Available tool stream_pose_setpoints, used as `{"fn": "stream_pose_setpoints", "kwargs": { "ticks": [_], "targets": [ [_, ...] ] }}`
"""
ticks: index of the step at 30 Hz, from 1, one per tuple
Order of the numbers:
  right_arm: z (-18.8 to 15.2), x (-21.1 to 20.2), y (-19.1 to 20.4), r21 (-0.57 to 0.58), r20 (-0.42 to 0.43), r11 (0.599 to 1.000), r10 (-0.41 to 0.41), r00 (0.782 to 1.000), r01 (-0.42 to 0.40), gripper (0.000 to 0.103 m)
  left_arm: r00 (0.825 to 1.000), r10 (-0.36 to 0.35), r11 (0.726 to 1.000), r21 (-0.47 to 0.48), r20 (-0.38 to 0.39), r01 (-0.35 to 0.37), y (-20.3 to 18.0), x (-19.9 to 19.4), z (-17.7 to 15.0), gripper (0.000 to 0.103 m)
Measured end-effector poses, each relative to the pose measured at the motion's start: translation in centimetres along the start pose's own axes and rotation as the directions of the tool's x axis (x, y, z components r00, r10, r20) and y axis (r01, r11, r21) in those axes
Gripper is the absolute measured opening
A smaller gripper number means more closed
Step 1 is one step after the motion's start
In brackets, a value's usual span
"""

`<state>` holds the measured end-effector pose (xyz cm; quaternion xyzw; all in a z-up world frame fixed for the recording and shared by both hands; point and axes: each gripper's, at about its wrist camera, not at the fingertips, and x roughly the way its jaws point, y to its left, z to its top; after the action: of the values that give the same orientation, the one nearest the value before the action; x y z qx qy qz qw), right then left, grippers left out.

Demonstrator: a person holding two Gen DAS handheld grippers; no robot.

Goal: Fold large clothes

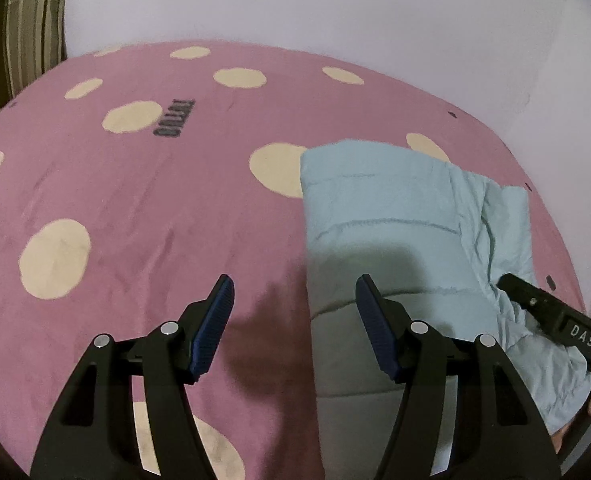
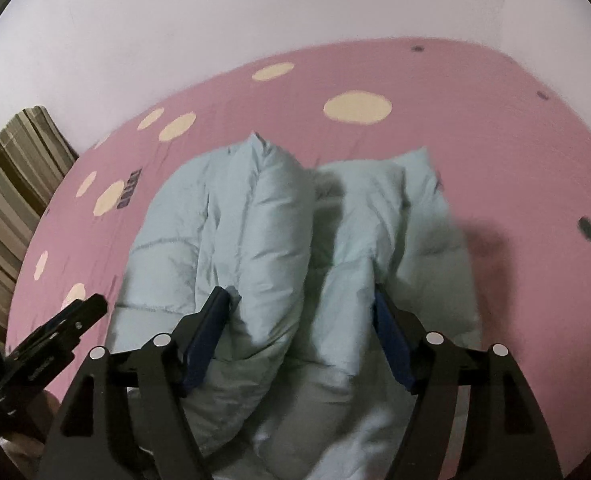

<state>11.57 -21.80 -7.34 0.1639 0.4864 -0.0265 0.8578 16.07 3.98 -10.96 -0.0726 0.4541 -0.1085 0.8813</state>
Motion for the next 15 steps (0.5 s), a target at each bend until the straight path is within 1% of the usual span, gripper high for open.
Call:
{"fn": "stream_pose_setpoints", "kwargs": {
  "ticks": [2,3,5,7,10,12,15],
  "targets": [
    [-0.1,0.3,0.0,-0.001,-0.009,1.0,0.006,1.0,-0.006,0.033,1.0,-0.01,1.0,0.002,-0.002,0.01,-0.2,0.2,-0.2,0.063],
    [-0.1,0.5,0.0,-0.007,-0.023,1.0,0.024,0.999,-0.024,0.031,1.0,-0.018,1.0,0.006,0.001,0.018,-0.4,0.2,0.0,0.063],
    [0.2,0.3,0.1,-0.024,-0.031,0.999,0.041,0.999,-0.041,0.015,1.0,-0.029,0.999,0.02,0.005,0.028,-0.9,0.1,0.1,0.063],
    [0.6,-0.5,-0.1,-0.041,-0.008,0.999,0.034,0.999,-0.034,0.012,0.999,-0.046,0.998,0.034,0.013,0.045,-1.5,-0.2,0.3,0.063],
    [1.2,-1.6,-1.0,-0.05,0.025,0.999,0.005,1.0,-0.004,0.011,0.997,-0.071,0.996,0.058,0.026,0.069,-2.7,-0.4,0.4,0.063],
    [1.4,-2.3,-2.4,-0.052,0.045,0.998,-0.033,0.998,0.035,0.011,0.996,-0.082,0.994,0.071,0.02,0.08,-3.6,-0.2,0.3,0.063],
    [1.3,-2.0,-4.6,-0.037,0.037,0.997,-0.072,0.997,0.073,0.011,0.996,-0.094,0.991,0.092,-0.01,0.095,-5.1,0.9,-0.1,0.063]
  ]
}}
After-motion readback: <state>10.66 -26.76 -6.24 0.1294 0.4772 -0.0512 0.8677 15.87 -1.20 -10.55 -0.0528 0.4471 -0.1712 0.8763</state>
